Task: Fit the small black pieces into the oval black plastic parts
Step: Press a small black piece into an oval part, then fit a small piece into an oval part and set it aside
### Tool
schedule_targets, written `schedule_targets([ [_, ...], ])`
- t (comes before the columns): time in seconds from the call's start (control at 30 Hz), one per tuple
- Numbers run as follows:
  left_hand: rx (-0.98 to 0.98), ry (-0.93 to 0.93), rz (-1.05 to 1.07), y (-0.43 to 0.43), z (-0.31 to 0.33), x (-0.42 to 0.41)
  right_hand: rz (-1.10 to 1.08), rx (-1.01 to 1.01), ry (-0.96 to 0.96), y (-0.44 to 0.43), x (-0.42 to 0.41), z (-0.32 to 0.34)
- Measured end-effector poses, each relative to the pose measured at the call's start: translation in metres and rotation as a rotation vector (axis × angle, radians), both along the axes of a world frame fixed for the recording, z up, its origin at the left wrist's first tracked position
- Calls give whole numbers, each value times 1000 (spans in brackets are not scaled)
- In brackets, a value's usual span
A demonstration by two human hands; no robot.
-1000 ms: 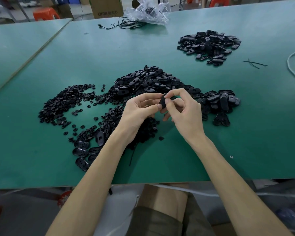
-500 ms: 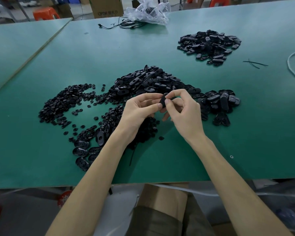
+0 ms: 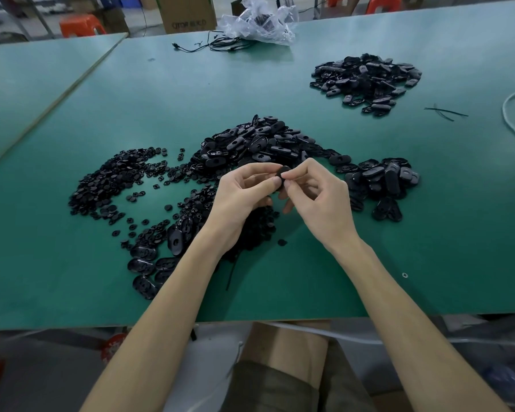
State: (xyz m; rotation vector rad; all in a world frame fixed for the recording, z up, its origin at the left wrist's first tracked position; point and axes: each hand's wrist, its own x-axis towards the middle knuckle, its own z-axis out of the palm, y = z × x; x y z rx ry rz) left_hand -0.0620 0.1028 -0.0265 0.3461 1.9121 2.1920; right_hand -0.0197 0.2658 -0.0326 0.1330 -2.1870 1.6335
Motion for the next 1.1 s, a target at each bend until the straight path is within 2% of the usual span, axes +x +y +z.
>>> schedule_targets([
  [0.4, -17, 54, -4, 3, 1, 2, -24, 23, 36, -1, 0, 1],
  [0.63, -62, 72, -14, 4, 2, 3, -54, -30, -30, -1, 0, 3],
  [1.1, -80, 66, -19, 4, 3, 4, -90, -33, -18, 0, -2, 3],
])
